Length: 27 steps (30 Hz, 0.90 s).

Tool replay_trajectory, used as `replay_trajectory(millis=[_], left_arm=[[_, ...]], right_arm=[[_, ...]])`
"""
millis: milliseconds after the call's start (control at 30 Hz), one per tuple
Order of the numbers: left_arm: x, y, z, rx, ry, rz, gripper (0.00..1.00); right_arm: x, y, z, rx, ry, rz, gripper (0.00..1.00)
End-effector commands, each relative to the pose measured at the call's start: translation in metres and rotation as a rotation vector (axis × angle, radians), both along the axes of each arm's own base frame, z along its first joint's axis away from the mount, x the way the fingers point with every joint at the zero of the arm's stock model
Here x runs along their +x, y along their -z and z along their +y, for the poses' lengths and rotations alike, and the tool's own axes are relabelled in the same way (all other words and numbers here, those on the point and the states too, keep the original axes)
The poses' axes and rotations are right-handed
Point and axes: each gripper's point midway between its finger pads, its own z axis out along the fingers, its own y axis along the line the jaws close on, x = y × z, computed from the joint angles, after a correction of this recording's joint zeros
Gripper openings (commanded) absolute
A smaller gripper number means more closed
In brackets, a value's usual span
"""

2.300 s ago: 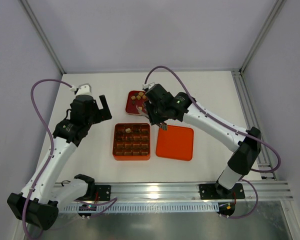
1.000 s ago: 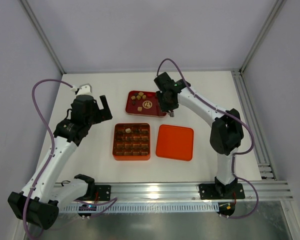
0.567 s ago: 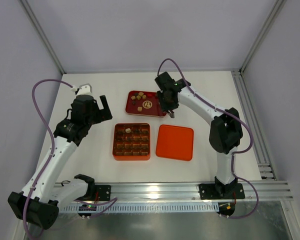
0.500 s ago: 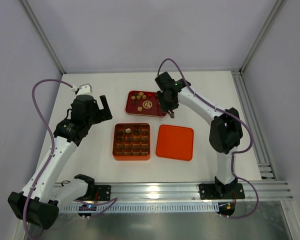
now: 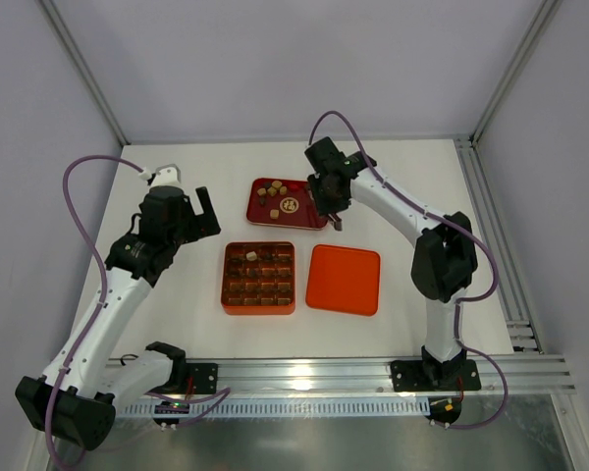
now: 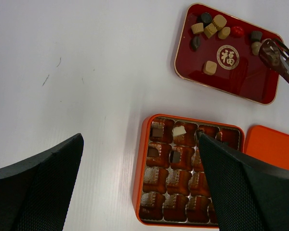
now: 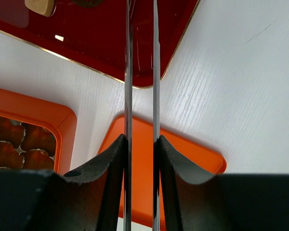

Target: Pack the chocolate

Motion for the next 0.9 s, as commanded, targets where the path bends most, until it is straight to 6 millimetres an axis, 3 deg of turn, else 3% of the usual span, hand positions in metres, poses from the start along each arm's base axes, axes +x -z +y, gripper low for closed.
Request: replay_trajectory(millis=[0, 433, 867], left_arm=[[0.006, -0.006, -0.001, -0.013, -0.002, -0.032, 1.0], [0.006, -0.005, -0.001, -0.014, -0.001, -0.03, 1.0], [0.006, -0.006, 0.001, -0.007, -0.003, -0.032, 1.0]], right_arm=[[0.009, -0.046, 0.005, 0.072, -0.005, -0.098, 0.35], [0.015, -0.041, 0.004, 0.048, 0.006, -0.096, 0.39], [0.038, -0.027, 0.008, 0.004, 0.01, -0.093, 0.4]])
